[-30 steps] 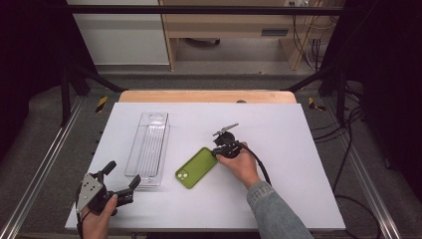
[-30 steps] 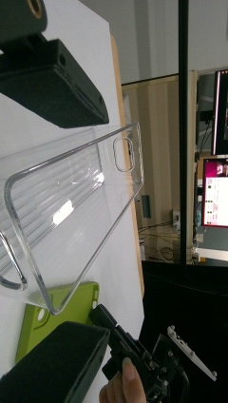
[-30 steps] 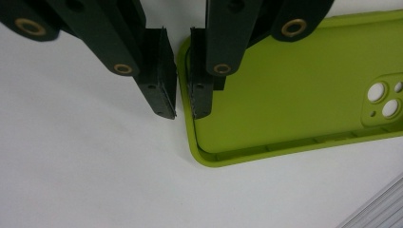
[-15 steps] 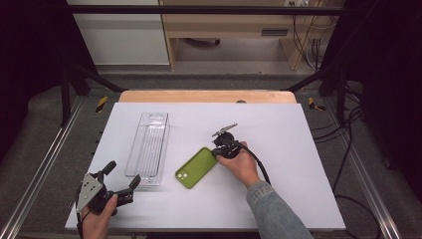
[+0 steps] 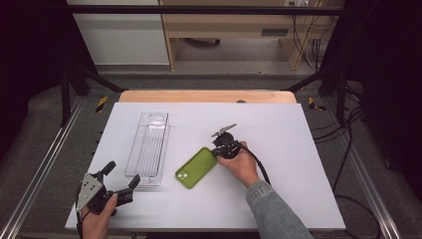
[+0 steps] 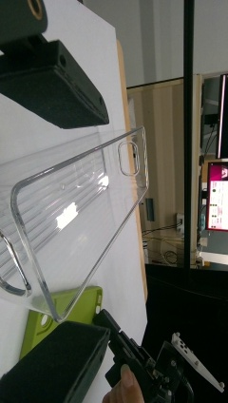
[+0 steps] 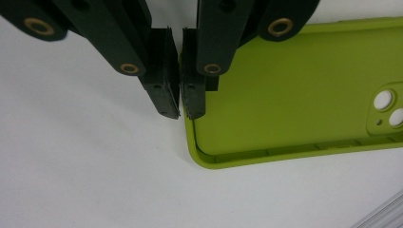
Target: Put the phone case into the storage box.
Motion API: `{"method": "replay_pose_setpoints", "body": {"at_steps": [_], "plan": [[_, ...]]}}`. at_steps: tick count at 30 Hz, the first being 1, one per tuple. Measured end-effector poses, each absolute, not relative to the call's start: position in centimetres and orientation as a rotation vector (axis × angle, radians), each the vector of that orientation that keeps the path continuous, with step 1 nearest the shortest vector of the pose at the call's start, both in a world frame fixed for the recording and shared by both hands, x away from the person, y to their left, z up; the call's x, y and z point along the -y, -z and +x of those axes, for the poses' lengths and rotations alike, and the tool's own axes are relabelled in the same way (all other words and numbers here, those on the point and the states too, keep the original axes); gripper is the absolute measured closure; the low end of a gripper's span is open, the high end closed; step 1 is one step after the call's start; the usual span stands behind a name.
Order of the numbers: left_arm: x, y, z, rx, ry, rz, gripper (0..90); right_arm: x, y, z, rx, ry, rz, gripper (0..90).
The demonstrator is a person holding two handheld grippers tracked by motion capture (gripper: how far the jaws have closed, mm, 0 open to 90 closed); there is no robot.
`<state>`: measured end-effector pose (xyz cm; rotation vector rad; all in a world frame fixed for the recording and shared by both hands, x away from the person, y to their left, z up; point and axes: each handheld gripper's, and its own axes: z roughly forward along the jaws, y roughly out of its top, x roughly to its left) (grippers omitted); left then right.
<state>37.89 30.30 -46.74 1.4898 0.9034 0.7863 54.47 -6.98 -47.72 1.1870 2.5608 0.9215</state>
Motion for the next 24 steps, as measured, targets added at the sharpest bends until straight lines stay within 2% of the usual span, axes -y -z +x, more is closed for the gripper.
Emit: {"method": "replay_pose_setpoints", "body": {"at_steps": [24], "plan": [[-30.43,46.75,37.89,-0.915,-0.786,1.485,1.7,6.88,47.73,54.22,-2.57,-0.9,1.093,88.0]]}}
